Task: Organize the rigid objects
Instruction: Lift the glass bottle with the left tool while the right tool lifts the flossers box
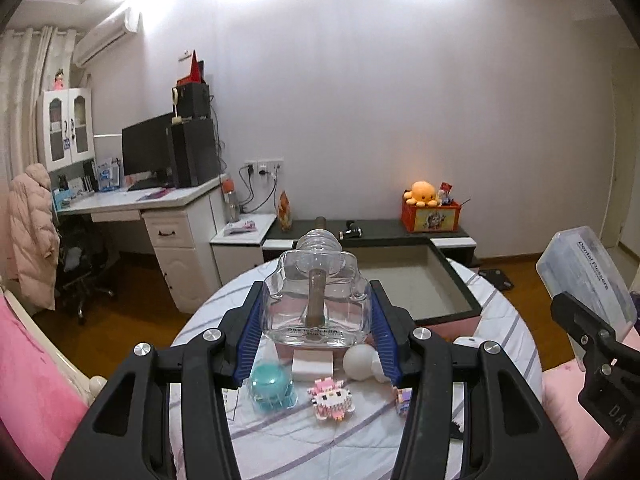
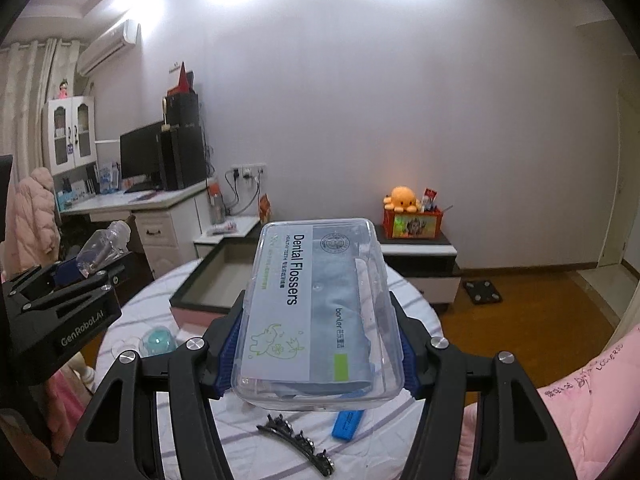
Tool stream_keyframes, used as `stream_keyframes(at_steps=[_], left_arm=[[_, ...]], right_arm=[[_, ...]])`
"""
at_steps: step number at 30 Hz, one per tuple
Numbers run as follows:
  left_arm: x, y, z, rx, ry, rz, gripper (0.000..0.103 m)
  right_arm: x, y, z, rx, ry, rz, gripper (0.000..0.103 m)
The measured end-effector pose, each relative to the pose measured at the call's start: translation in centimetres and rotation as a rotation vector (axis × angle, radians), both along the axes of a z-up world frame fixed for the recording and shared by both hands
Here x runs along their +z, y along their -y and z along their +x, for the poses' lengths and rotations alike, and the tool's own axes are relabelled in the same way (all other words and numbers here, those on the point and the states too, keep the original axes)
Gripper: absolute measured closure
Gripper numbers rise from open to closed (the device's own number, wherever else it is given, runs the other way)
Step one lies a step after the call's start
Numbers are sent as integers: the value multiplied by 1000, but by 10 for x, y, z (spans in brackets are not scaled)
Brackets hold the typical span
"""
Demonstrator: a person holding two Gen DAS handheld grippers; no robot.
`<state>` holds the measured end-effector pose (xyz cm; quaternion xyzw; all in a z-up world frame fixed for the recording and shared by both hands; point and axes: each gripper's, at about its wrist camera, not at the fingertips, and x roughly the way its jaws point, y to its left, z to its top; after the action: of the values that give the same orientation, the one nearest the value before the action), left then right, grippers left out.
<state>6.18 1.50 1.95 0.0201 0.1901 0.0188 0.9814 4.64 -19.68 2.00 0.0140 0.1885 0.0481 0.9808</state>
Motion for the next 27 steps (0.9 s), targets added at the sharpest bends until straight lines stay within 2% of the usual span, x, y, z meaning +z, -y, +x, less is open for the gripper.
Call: stream_keyframes(at_steps=[4,18,27], left_arm=[[0,4,-1,42,20,18,53],[0,4,6,34,2,9,53],[-5,4,39,15,-25,9,53]], right_arm=[[1,1,-2,-10,11,-2,40],[2,7,5,-6,7,-3,40],[1,7,33,-28,-12,0,40]])
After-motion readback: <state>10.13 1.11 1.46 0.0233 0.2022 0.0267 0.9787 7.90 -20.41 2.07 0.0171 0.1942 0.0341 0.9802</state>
